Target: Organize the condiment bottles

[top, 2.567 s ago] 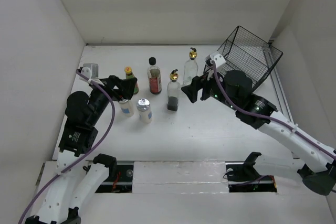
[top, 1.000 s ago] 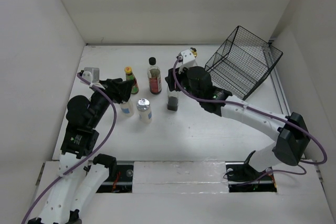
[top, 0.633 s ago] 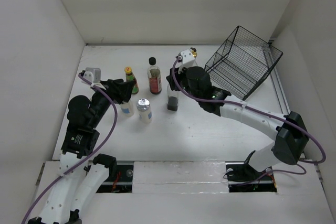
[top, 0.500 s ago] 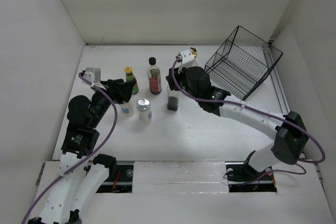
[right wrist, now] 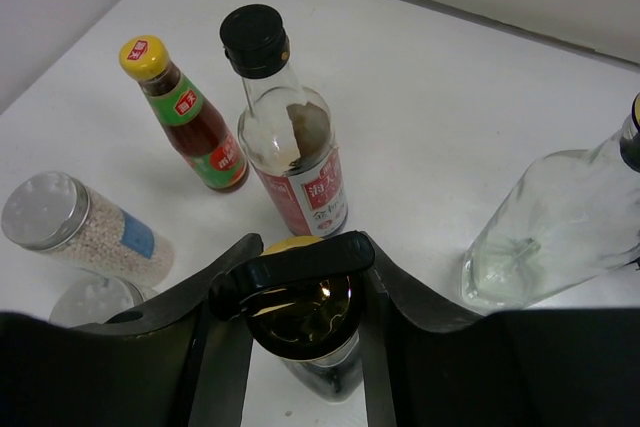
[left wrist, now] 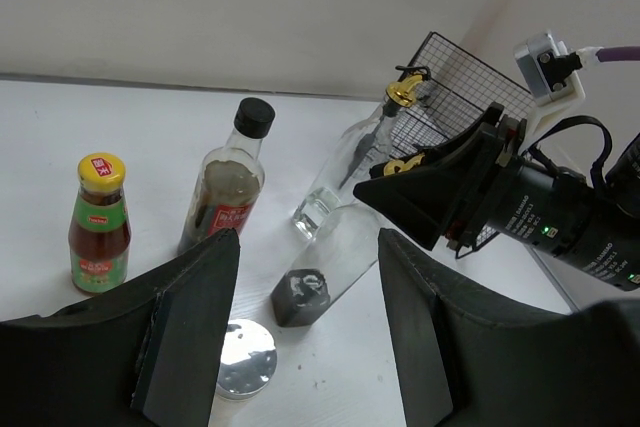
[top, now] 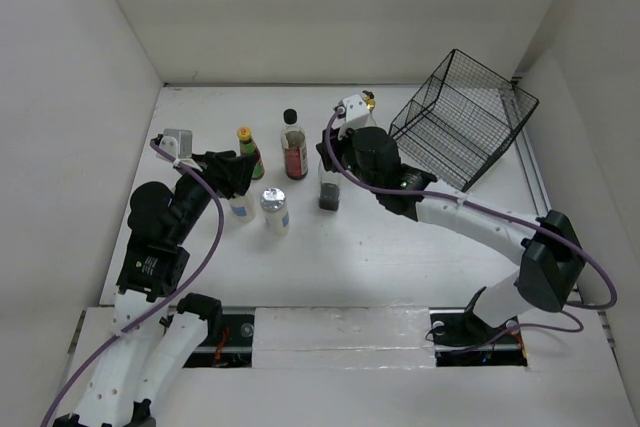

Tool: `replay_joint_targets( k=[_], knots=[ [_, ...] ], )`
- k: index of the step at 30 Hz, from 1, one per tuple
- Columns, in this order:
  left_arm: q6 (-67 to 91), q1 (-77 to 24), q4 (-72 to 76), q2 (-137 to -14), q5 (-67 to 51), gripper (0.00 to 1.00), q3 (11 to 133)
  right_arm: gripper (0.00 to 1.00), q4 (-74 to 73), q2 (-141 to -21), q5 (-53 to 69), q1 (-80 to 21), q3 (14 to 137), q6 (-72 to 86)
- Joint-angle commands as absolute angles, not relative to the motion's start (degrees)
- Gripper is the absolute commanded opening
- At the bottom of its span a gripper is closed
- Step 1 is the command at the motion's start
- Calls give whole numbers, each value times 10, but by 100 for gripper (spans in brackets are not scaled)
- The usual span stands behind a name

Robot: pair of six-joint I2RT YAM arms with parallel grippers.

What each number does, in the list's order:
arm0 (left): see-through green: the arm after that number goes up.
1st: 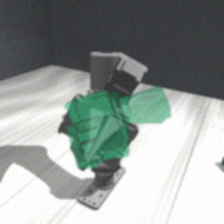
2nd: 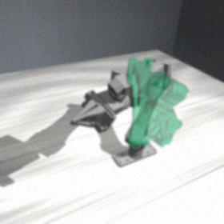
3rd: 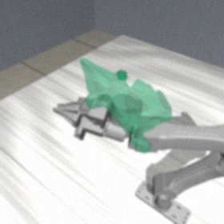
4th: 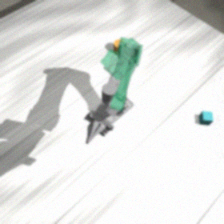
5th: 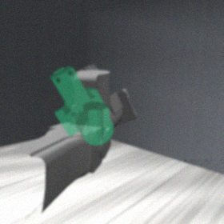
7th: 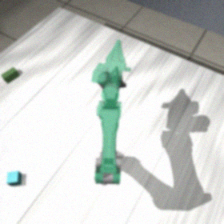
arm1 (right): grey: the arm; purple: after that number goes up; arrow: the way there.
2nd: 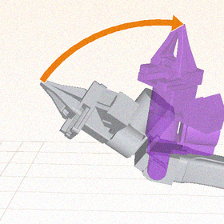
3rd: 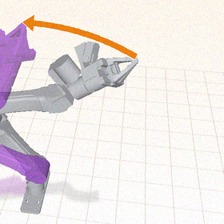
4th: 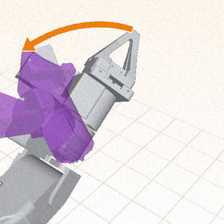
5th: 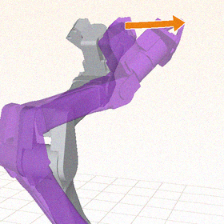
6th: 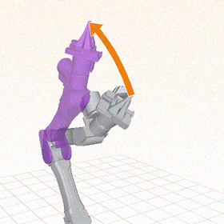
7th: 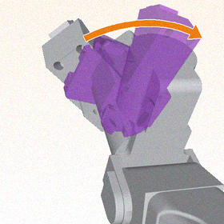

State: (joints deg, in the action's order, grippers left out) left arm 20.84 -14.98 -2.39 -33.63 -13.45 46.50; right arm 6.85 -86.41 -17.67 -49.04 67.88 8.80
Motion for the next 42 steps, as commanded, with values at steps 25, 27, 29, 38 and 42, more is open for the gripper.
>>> replay_joint_targets(
  k=[25, 27, 29, 38, 42],
  knots=[
    [205, -148, 11, -338, -143, 53, 464, 10, -10, -780, -76, -354, 1034, 99],
    [205, -148, 11, -337, -143, 53, 464, 10, -33, -813, -103, -315, 1121, 93],
    [205, -148, 11, -337, -143, 53, 464, 10, -42, -833, -112, -288, 1155, 93],
    [205, -148, 11, -343, -143, 53, 464, 9, -54, -935, -137, -142, 1268, 93],
    [205, -148, 11, -348, -143, 53, 464, 9, -48, -978, -128, -87, 1302, 93]
  ],
)
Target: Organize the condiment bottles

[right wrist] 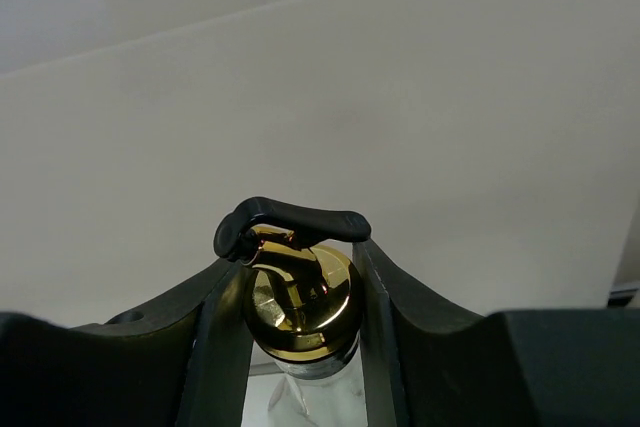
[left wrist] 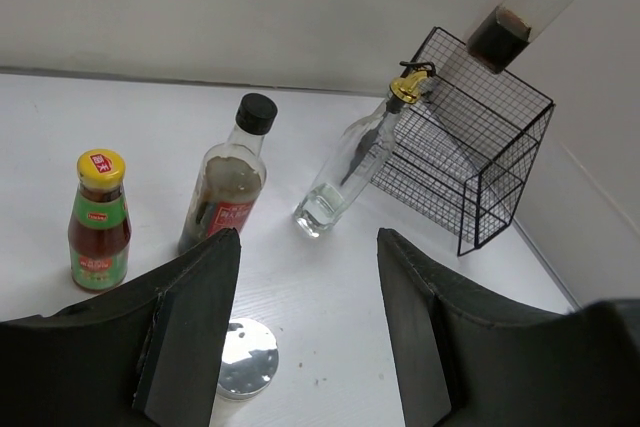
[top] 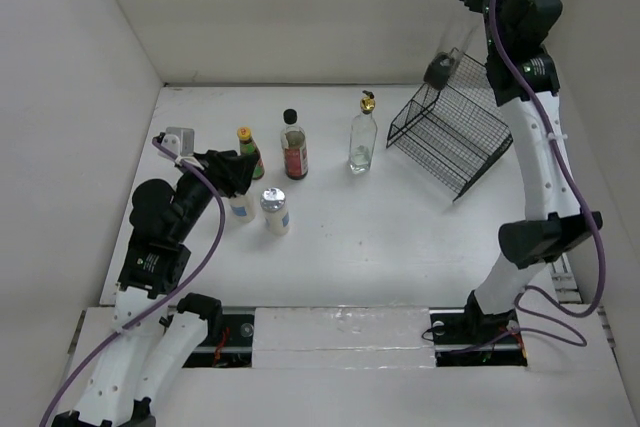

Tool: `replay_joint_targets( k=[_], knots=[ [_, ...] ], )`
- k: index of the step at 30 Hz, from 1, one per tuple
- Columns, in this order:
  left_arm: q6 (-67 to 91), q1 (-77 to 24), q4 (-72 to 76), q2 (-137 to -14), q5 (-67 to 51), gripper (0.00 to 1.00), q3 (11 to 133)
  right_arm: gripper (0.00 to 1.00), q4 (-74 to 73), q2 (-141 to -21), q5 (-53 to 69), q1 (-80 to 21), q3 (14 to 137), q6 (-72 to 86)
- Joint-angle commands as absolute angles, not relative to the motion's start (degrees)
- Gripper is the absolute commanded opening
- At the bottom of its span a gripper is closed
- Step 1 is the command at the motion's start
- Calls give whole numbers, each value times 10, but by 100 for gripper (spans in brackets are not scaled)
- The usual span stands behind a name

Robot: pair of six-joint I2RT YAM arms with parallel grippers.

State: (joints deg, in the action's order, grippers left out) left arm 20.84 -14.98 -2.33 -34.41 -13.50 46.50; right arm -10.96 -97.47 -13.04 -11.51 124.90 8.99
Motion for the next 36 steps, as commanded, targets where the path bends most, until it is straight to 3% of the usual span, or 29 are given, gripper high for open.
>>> replay_joint_targets(
  k=[1, 11, 36],
  knots=[
    [205, -148, 11, -348, -143, 53, 464, 9, -48, -988, -128, -78, 1324, 93],
    [205, -142, 11, -364, -148, 53, 464, 9, -54, -1063, -97, -5, 1374, 93],
    [210, -131, 22, -392, -171, 53, 464, 7, 41, -1069, -48, 38, 1203, 55]
  ],
)
